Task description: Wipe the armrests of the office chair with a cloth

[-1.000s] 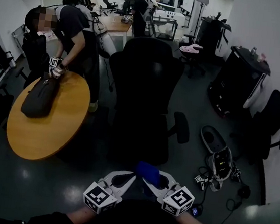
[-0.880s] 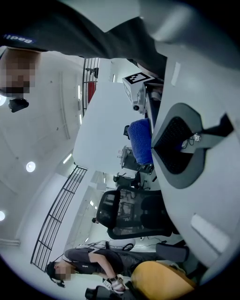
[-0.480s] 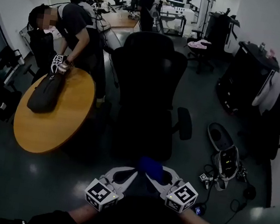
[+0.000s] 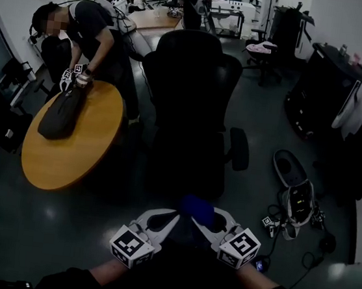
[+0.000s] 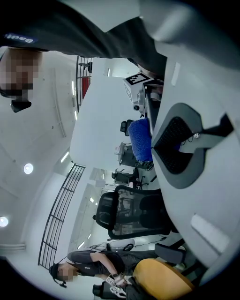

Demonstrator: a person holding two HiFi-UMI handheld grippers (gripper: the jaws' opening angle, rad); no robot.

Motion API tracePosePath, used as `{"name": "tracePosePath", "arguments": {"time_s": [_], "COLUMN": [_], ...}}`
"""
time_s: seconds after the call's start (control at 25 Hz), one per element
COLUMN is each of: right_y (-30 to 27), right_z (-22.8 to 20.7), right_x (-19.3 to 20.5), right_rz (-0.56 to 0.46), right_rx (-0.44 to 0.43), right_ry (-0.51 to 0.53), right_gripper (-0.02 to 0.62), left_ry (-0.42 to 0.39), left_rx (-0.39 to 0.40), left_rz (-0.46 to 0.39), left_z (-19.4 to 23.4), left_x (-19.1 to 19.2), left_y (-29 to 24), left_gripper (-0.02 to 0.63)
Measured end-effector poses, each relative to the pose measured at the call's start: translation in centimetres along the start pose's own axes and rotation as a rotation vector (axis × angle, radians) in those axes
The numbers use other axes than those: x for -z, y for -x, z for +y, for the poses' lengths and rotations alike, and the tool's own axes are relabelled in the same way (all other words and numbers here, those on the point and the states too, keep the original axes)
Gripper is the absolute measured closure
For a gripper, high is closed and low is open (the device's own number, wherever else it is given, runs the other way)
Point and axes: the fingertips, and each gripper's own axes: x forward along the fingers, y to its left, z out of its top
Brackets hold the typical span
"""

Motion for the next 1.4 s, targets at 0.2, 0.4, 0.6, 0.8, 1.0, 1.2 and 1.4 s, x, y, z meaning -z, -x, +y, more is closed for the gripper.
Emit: {"name": "tracePosePath", "arguments": {"time_s": [0.2, 0.4, 0.6, 0.8, 1.0, 1.2, 1.4], "right_y": [-0.1, -1.2, -3.3, -6.9, -12.7, -19.3, -25.6], "right_z": [-0.5, -1.0, -2.4, -4.2, -6.7, -9.3, -11.2], "right_x": [-0.1, -0.1, 0.0, -0.5, -1.3, -2.0, -3.0], "right_rz": [0.002, 0.016, 0.031, 0.048, 0.078, 0.106, 0.139], "right_rx": [0.005, 0.012, 0.047, 0.086, 0.124, 0.134, 0.149], "right_ry": [-0.009, 0.0, 0.001, -0.003, -0.014, 0.007, 0.036], "right_gripper": [0.465, 0.465, 0.465, 0.465, 0.465, 0.465, 0.465], "left_ry": [0.011, 0.025, 0.044, 0.079, 0.11, 0.113, 0.122], "left_rx": [-0.013, -0.011, 0.008, 0.019, -0.007, -0.049, -0.097], "left_rz": [-0.006, -0.02, -0.028, -0.03, -0.015, -0.001, 0.026], "left_z": [0.6, 1.9, 4.6, 9.4, 17.1, 25.2, 32.5], "left_x": [0.1, 0.2, 0.7, 0.9, 1.5, 2.5, 4.1], "left_y": [0.0, 0.0, -0.5, -0.8, -0.6, 0.0, 1.9], "left_gripper": [0.589, 0.589, 0.589, 0.589, 0.589, 0.589, 0.589]}}
